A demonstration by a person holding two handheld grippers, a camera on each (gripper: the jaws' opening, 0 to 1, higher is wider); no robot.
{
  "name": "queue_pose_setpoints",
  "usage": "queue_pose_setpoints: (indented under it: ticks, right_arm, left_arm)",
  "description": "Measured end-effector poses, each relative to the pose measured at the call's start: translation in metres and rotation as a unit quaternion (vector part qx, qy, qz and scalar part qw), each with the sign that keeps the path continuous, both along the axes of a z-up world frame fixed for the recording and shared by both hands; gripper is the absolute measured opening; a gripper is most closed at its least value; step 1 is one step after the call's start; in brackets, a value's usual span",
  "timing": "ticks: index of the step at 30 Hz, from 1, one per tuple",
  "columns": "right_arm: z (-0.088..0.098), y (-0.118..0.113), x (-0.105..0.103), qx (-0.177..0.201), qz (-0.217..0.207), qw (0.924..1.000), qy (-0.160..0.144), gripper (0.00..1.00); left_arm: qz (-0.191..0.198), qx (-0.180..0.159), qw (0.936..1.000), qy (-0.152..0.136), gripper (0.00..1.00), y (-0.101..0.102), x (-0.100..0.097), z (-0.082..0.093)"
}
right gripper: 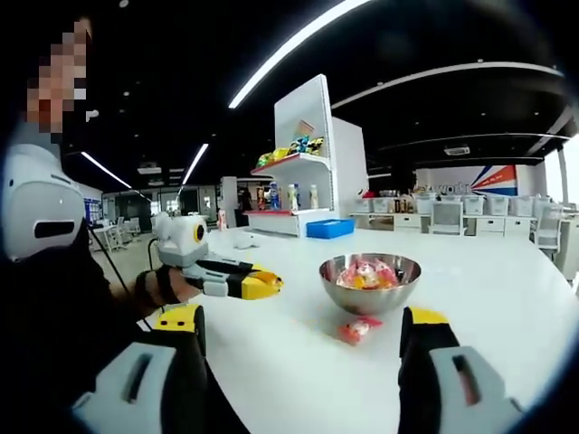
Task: Pick up the marshmallows scattered on the table and place them into the bowl on the table
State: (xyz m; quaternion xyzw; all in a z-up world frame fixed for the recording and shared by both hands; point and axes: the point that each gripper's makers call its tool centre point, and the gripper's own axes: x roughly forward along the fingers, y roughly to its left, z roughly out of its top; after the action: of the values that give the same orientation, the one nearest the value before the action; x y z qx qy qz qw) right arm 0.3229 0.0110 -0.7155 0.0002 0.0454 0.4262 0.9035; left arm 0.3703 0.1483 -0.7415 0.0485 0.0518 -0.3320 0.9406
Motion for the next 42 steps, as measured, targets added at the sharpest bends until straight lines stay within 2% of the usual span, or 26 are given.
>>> queue_pose_setpoints:
  ticks: [7, 14, 20, 26, 28, 33, 34, 39, 42]
  right_arm:
    - [0.003, 0.005, -0.003, -0.007, 0.007, 0.9999, -0.004, 0.83]
    - [0.006, 0.005, -0.002, -0.008, 0.007, 0.9999, -0.009, 0.83]
    - [0.002, 0.005, -0.003, -0.011, 0.007, 0.9999, -0.005, 0.82]
    - [0.0, 0.005, -0.003, -0.012, 0.008, 0.9999, -0.003, 0.82]
    - [0.0, 0.006, -0.003, -0.013, 0.009, 0.9999, -0.002, 0.82]
    - [0.0, 0.006, -0.003, -0.015, 0.01, 0.9998, -0.002, 0.82]
    - [0.0, 0.006, -0.003, -0.015, 0.01, 0.9998, -0.002, 0.82]
    - [0.0, 0.008, -0.001, -0.017, 0.01, 0.9998, -0.002, 0.82]
    - [0.0, 0.009, -0.001, -0.015, 0.012, 0.9998, -0.003, 0.82]
  left_arm:
    - [-0.005, 0.001, 0.9999, -0.01, 0.19, 0.024, -0.019, 0.02]
    - [-0.022, 0.007, 0.9995, -0.02, 0.19, 0.022, -0.032, 0.027]
    - [-0.03, -0.002, 0.9994, -0.018, 0.19, 0.019, -0.035, 0.03]
    - [-0.028, -0.011, 0.9992, -0.025, 0.19, 0.024, -0.026, 0.047]
    - [-0.029, -0.013, 0.999, -0.033, 0.19, 0.025, -0.018, 0.061]
    - [-0.028, -0.011, 0.9968, -0.074, 0.19, 0.028, -0.001, 0.104]
    - [-0.033, -0.014, 0.9957, -0.085, 0.19, 0.027, 0.003, 0.118]
    - [-0.049, -0.026, 0.9932, -0.102, 0.19, 0.023, 0.021, 0.162]
    - [-0.055, -0.03, 0.9919, -0.11, 0.19, 0.017, 0.039, 0.184]
